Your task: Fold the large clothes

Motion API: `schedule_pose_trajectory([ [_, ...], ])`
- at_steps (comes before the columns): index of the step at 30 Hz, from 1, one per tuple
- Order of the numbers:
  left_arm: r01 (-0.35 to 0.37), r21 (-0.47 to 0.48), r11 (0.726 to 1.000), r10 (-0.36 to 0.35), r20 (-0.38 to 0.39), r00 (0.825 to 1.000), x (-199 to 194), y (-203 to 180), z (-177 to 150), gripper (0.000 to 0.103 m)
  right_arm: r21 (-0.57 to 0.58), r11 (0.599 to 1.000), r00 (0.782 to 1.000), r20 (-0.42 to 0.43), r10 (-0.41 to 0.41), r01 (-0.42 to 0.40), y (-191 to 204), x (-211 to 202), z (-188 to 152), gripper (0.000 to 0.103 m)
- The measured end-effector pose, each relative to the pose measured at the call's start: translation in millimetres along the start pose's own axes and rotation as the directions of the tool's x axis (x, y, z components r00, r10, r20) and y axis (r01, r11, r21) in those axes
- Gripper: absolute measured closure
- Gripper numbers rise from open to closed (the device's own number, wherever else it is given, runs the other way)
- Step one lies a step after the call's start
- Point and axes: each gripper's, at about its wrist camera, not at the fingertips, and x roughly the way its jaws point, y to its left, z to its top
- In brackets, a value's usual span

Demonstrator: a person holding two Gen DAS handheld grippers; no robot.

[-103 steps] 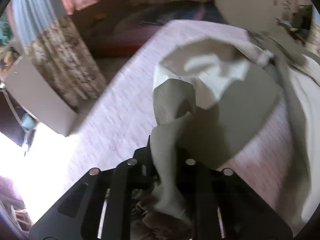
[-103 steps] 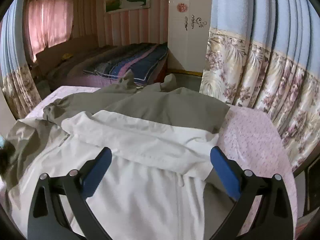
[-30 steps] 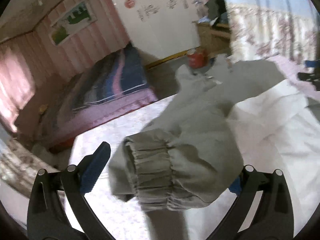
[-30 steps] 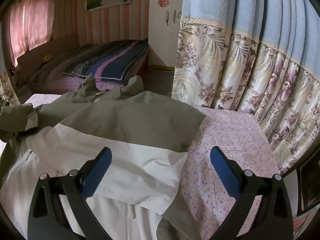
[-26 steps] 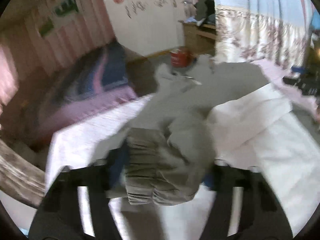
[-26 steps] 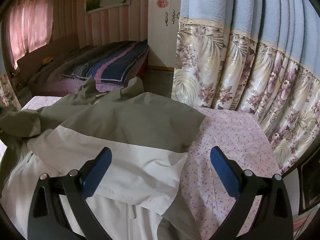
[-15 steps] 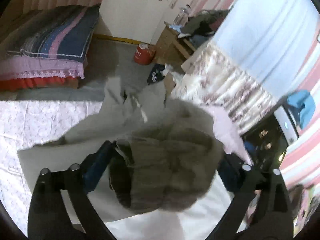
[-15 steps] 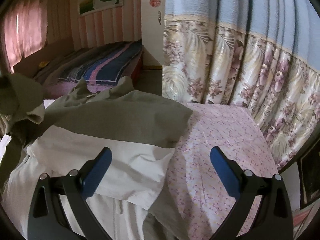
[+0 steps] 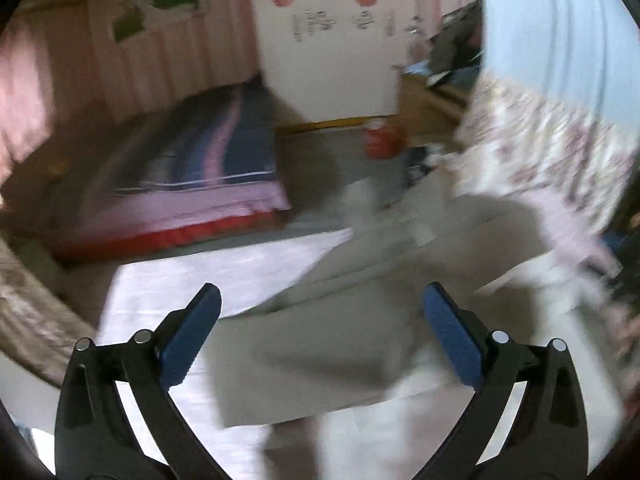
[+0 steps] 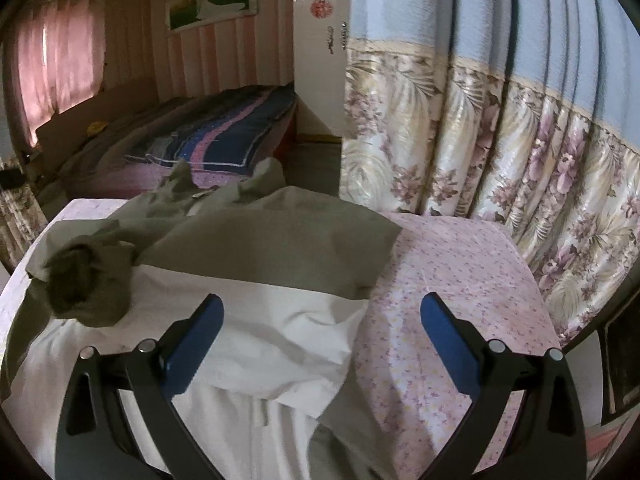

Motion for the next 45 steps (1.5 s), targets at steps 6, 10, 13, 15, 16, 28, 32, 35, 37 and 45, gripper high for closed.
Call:
schedule_pose_trajectory([
  [6,-0.125,0.015,0.992,0.125,-0.034,0.992,40.0,59.5,-56.4,0.003,-0.029,0.997,0.997,0.006,0.078,-0.078,31.3,-1.9,-0.2,0.004],
  [10,-0.087,-0.094,0.992,0.077,-0.101,0.992,62.7,91.4,-77.4,0.003,-0.035,0.985,0.986,-0.012,0.166,-0.167,55.2,3.5,-0.6,0.004],
  [13,-0.041,-0.148,0.988,0.028,-0.084,0.996,65.0,101.4,-86.1,0.003,-0.031,0.977,0.977,-0.035,0.209,-0.21,69.0,12.3,-0.7,0.004],
  [15,-0.055,-0.124,0.991,0.046,-0.074,0.996,64.6,99.9,-88.7,0.003,-0.032,0.974,0.973,-0.047,0.224,-0.226,78.0,16.8,-1.2,0.004],
  [16,-0.068,-0.105,0.992,0.061,-0.072,0.996,64.6,97.1,-90.2,0.003,-0.031,0.969,0.968,-0.059,0.244,-0.246,84.4,20.8,-1.6,0.005],
  [28,-0.131,-0.081,0.988,0.127,-0.055,0.99,40.8,96.1,-82.7,0.003,-0.189,0.973,0.983,0.102,0.154,-0.133,107.2,9.6,16.8,0.077],
  [32,-0.101,-0.115,0.988,0.1,-0.014,0.995,21.9,99.5,-73.5,0.003,-0.218,0.969,0.909,0.416,-0.016,0.117,71.5,-69.9,45.8,0.078],
  [35,-0.087,-0.111,0.99,0.087,-0.002,0.996,16.5,96.0,-72.0,0.003,-0.213,0.949,0.894,0.431,-0.123,0.234,24.3,-87.2,47.2,0.078],
  [37,-0.091,-0.098,0.991,0.091,-0.006,0.996,18.4,92.0,-73.2,0.003,-0.201,0.957,0.941,0.309,-0.142,0.21,-15.2,-65.1,35.2,0.077],
  [45,-0.015,-0.092,0.996,0.011,-0.052,0.999,36.6,68.5,-67.1,0.003,-0.092,0.993,0.996,-0.034,-0.082,0.079,-71.4,2.9,-28.4,0.057],
])
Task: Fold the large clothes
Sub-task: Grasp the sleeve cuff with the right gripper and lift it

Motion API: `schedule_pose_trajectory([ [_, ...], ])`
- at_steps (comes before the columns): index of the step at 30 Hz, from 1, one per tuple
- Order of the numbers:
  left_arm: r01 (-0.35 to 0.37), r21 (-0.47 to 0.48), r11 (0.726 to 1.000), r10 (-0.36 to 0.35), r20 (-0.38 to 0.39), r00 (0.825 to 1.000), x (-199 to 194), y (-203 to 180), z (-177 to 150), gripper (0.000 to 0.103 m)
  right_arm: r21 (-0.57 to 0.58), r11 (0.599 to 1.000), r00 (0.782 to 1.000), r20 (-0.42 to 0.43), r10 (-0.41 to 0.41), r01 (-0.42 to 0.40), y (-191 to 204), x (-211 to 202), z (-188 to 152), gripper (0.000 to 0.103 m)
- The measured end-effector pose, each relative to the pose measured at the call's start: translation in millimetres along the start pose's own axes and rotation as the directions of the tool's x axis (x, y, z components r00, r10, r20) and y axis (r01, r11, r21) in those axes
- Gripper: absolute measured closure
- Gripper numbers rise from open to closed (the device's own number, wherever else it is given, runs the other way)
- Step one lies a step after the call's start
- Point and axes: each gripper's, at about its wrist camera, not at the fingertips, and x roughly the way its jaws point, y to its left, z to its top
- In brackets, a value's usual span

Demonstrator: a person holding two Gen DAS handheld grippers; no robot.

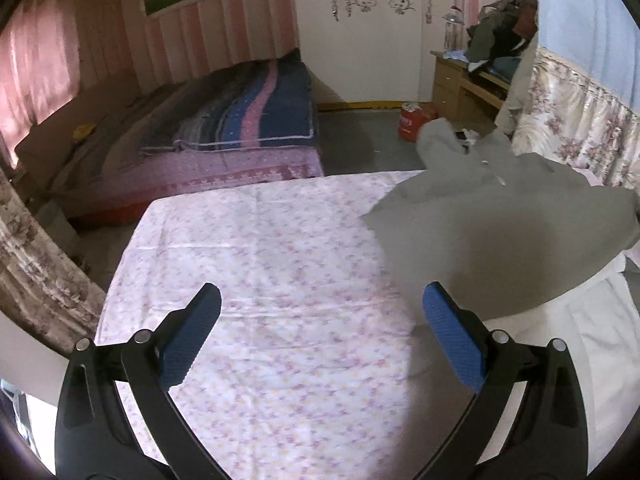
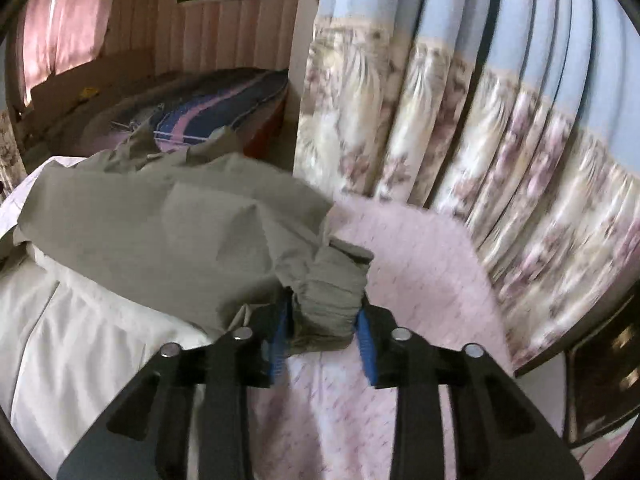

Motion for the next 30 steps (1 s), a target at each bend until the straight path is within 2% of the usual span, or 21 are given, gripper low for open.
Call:
schedule_pose_trajectory([
  [1,0.007,0.012,1.0,-0.007,0.001,1.0,-1.1,-7.8,0.7,0.003,0.014,1.0,0.999,0.03,0.015,-0.016,-2.1,-10.3,1.6,0.041],
  [3,0.019,0.044,0.999,-0.02,0.009,1.0,-3.2,-23.4,3.5,0.003,0.057,0.997,0.993,0.114,0.043,-0.049,-8.8,-29.4,8.5,0.02],
  [5,0.023,0.07,0.997,-0.024,0.018,1.0,-4.2,-37.8,6.4,0.003,0.089,0.994,0.981,0.188,0.049,-0.066,-15.8,-51.3,17.0,0.019],
  [7,0.031,0.087,0.996,-0.033,0.018,0.999,-2.9,-51.9,10.2,0.003,0.101,0.994,0.982,0.184,0.027,-0.046,-13.2,-50.4,30.9,0.018],
  [9,0.048,0.092,0.995,-0.05,0.017,0.999,-0.3,-64.3,14.5,0.003,0.106,0.994,0.992,0.13,-0.003,-0.011,-12.1,-37.1,36.2,0.018],
  [10,0.058,0.093,0.994,-0.06,0.016,0.998,1.3,-70.3,16.2,0.003,0.116,0.993,0.997,0.07,-0.032,0.024,-11.7,-24.9,33.6,0.018],
  [12,0.084,0.101,0.991,-0.085,0.007,0.996,6.1,-84.2,18.3,0.003,0.175,0.984,1.0,0.002,-0.018,0.018,-15.1,-8.3,22.4,0.018],
  [14,0.065,0.129,0.99,-0.064,-0.01,0.998,14.2,-97.2,18.4,0.003,0.264,0.964,0.998,-0.042,0.042,-0.029,-20.7,5.8,11.7,0.021],
  [16,0.018,0.171,0.985,-0.012,-0.036,0.999,28.4,-109.3,17.1,0.006,0.309,0.946,0.99,-0.063,0.124,-0.099,-17.3,18.4,3.3,0.057],
  [17,0.012,0.18,0.984,-0.003,-0.05,0.999,34.1,-110.0,15.3,0.012,0.299,0.95,0.991,-0.066,0.118,-0.093,-11.8,20.1,3.1,0.057],
  [18,0.022,0.186,0.982,-0.006,-0.086,0.996,43.5,-111.2,13.1,0.023,0.284,0.954,0.992,-0.056,0.115,-0.094,-7.0,18.5,3.4,0.06],
  [19,0.035,0.183,0.983,-0.014,-0.114,0.993,50.6,-109.6,11.1,0.028,0.265,0.959,0.993,-0.036,0.111,-0.098,-0.9,16.5,5.6,0.063],
  [23,0.016,0.151,0.988,0.001,-0.113,0.994,57.8,-95.4,7.0,0.031,0.199,0.973,0.992,0.054,0.11,-0.118,19.1,9.4,22.8,0.066],
  [25,-0.007,0.122,0.993,0.021,-0.116,0.993,60.8,-81.5,5.6,0.037,0.165,0.976,0.989,0.08,0.127,-0.139,30.7,10.8,32.1,0.067],
  [28,-0.043,0.08,0.996,0.052,-0.115,0.992,64.4,-56.9,-0.9,0.038,0.117,0.984,0.99,0.068,0.126,-0.133,44.5,20.5,35.3,0.067],
  [30,-0.06,0.069,0.996,0.068,-0.116,0.991,65.4,-47.4,-6.7,0.038,0.084,0.993,0.996,0.017,0.087,-0.089,45.2,38.9,28.1,0.067],
])
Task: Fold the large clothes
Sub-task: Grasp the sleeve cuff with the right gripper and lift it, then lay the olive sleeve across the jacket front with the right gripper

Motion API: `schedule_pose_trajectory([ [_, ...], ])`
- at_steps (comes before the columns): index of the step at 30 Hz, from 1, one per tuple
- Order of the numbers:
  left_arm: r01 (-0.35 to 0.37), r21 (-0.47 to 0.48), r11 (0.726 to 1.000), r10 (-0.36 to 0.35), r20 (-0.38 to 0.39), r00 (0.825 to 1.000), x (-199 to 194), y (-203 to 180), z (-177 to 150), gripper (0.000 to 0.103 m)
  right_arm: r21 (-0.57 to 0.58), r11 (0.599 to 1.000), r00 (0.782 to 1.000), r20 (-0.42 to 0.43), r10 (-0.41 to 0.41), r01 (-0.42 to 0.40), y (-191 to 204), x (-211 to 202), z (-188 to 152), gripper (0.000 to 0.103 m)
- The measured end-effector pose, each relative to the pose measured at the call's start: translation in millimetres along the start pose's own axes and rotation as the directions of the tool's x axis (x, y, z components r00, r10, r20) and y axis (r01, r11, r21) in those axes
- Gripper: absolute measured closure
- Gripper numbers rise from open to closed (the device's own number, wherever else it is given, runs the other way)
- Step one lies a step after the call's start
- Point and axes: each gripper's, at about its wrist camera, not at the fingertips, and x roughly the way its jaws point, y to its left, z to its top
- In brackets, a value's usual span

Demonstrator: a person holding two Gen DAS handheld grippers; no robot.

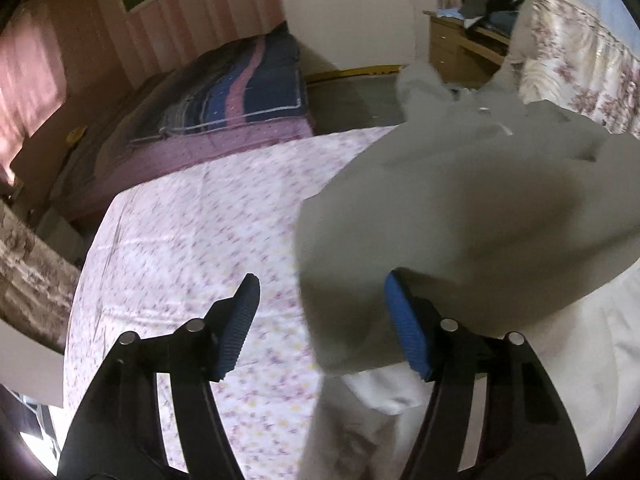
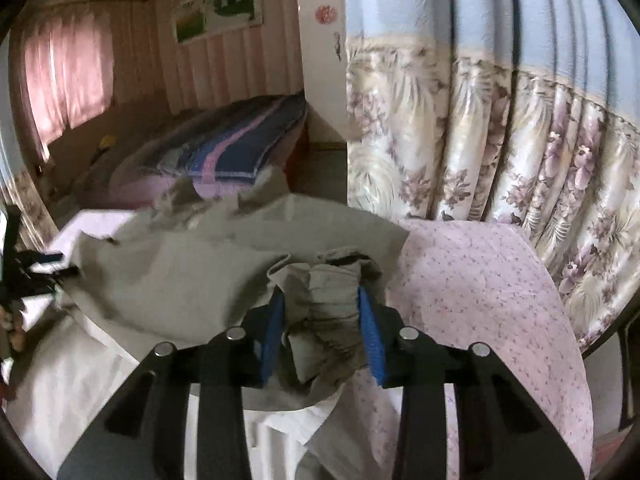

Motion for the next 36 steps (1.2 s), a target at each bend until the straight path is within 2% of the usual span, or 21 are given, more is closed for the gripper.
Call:
schedule_pose_trajectory([
  [3,-0.011,-0.009,1.0,0.011,-0.008,1.0,6.6,9.1,-5.1,0.037,-0.01,1.0,0.998,-0.059,-0.019,0.018,-9.3,22.3,-12.3,0.067],
  [8,-0.041,0.025,0.999,0.04,0.008,0.999,8.4,0.9,-7.7,0.036,-0.07,0.996,0.992,-0.102,-0.069,0.062,-5.9,37.4,-21.0,0.066],
  [13,-0.048,0.008,0.999,0.048,0.009,0.999,15.3,7.2,-9.1,0.018,-0.074,0.995,0.988,-0.138,-0.073,0.063,-8.6,44.8,-23.3,0.065],
  [16,-0.045,-0.013,0.999,0.045,0.009,0.999,13.5,11.0,-8.3,0.017,-0.078,0.994,0.985,-0.149,-0.083,0.072,-6.7,43.9,-19.6,0.063],
  [18,-0.053,-0.028,0.998,0.053,0.011,0.999,8.3,13.2,-7.4,0.017,-0.049,0.997,0.988,-0.143,-0.065,0.059,-9.3,34.7,-17.4,0.059],
  [21,-0.054,-0.068,0.996,0.055,0.015,0.998,-2.9,18.3,-8.1,0.003,-0.02,0.999,0.994,-0.101,-0.044,0.042,-13.4,11.2,-16.2,0.045],
  [22,-0.041,-0.08,0.996,0.043,0.026,0.999,-7.8,19.5,-8.8,0.003,-0.008,0.999,0.996,-0.083,-0.033,0.032,-15.0,1.6,-16.5,0.038],
  [24,-0.027,-0.099,0.995,0.031,0.033,0.999,-15.1,19.2,-8.8,0.003,0.012,1.0,0.999,-0.052,-0.002,0.003,-15.1,-14.6,-17.3,0.033],
  [27,-0.016,-0.116,0.993,0.021,0.046,0.999,-27.6,16.1,-10.7,0.003,-0.009,1.0,1.0,-0.004,-0.009,0.009,-8.3,-34.6,-17.2,0.022],
  [30,-0.037,-0.104,0.994,0.043,0.049,0.998,-37.1,8.1,-14.3,0.003,-0.02,1.0,1.0,0.018,-0.01,0.01,-0.3,-45.4,-16.4,0.011],
  [33,-0.039,-0.106,0.994,0.045,0.052,0.998,-43.7,3.1,-15.8,0.003,-0.033,0.999,0.998,0.055,-0.012,0.014,9.6,-54.0,-18.0,0.006],
  [36,-0.024,-0.109,0.994,0.032,0.065,0.997,-49.9,-2.3,-16.5,0.003,-0.054,0.998,0.999,0.046,0.012,-0.01,21.8,-54.2,-22.3,0.006],
])
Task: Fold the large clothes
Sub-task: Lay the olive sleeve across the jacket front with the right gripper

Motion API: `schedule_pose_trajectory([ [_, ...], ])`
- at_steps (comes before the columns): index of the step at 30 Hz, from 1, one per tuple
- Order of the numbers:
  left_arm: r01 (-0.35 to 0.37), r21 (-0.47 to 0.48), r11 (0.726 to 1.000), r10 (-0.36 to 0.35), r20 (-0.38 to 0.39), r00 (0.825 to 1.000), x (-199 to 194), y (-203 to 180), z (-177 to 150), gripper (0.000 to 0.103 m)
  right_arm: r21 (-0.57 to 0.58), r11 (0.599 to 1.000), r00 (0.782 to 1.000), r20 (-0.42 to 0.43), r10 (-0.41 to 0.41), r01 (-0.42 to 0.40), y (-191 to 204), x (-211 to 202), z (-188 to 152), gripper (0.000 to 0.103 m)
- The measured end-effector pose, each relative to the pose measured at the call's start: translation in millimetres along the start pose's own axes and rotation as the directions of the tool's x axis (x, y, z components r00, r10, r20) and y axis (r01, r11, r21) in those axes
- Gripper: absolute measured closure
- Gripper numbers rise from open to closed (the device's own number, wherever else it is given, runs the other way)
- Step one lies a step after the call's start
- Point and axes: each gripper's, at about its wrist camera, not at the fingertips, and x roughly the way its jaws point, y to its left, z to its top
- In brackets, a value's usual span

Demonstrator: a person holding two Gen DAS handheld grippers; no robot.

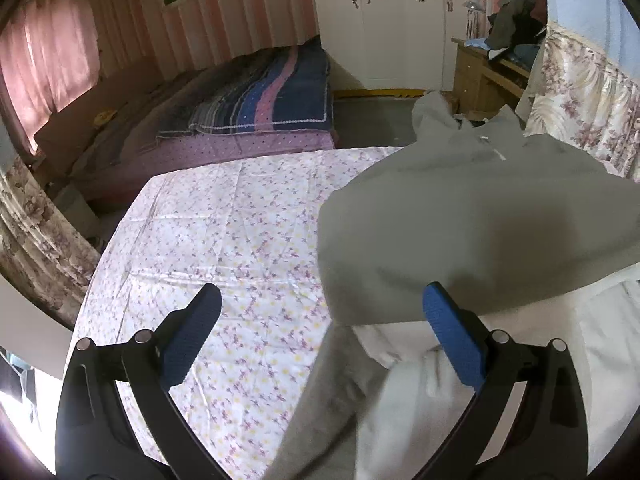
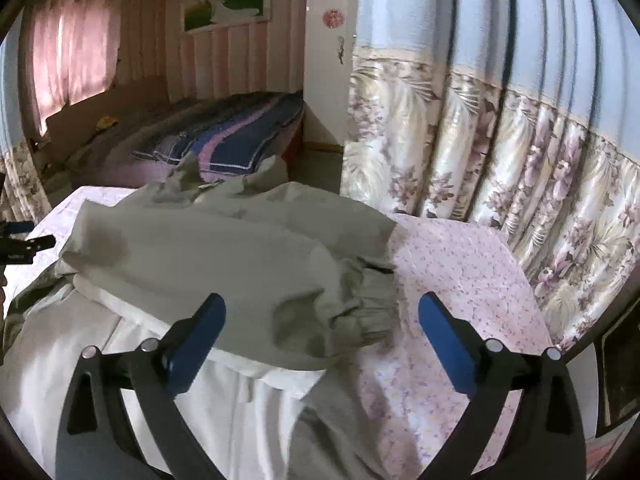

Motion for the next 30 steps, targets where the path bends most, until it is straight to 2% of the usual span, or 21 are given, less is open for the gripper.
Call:
schedule_pose_trajectory([
  [2,0.025,0.009,1.0,-0.025,0.009,1.0,-1.6,-6.7,-0.1,0.003,-0.032,0.999,0.998,-0.058,0.0,-0.002,13.1,11.2,-4.2,0.006],
  [5,0.044,0.028,0.999,-0.044,-0.011,0.999,5.7,-15.5,-3.3,0.003,-0.07,0.997,0.996,-0.086,0.004,-0.01,24.1,25.9,-11.1,0.006],
  [10,0.061,0.051,0.997,-0.056,-0.091,0.994,36.6,-25.2,-14.1,0.003,-0.089,0.996,0.986,-0.167,-0.024,0.009,22.9,59.5,-20.4,0.007],
  [13,0.086,0.056,0.995,-0.08,-0.107,0.991,43.2,-25.2,-15.2,0.003,-0.082,0.997,0.977,-0.21,-0.027,0.01,19.4,74.4,-23.4,0.008],
  [20,0.098,0.08,0.992,-0.088,-0.123,0.988,51.5,-26.1,-16.4,0.003,-0.09,0.996,0.972,-0.232,-0.043,0.023,23.9,77.9,-29.3,0.008],
  [24,0.07,0.089,0.994,-0.061,-0.1,0.993,39.5,-25.0,-17.8,0.003,-0.083,0.996,0.983,-0.183,-0.023,0.008,20.7,58.1,-23.6,0.008],
  [28,0.085,0.071,0.994,-0.08,-0.068,0.994,21.3,-18.6,-19.1,0.003,-0.041,0.999,0.996,-0.091,-0.004,0.0,13.1,23.6,-17.1,0.007],
  [30,0.093,0.064,0.994,-0.091,-0.023,0.996,7.6,-16.8,-15.0,0.003,-0.042,0.999,0.998,-0.058,-0.006,0.004,10.5,10.5,-11.5,0.006],
])
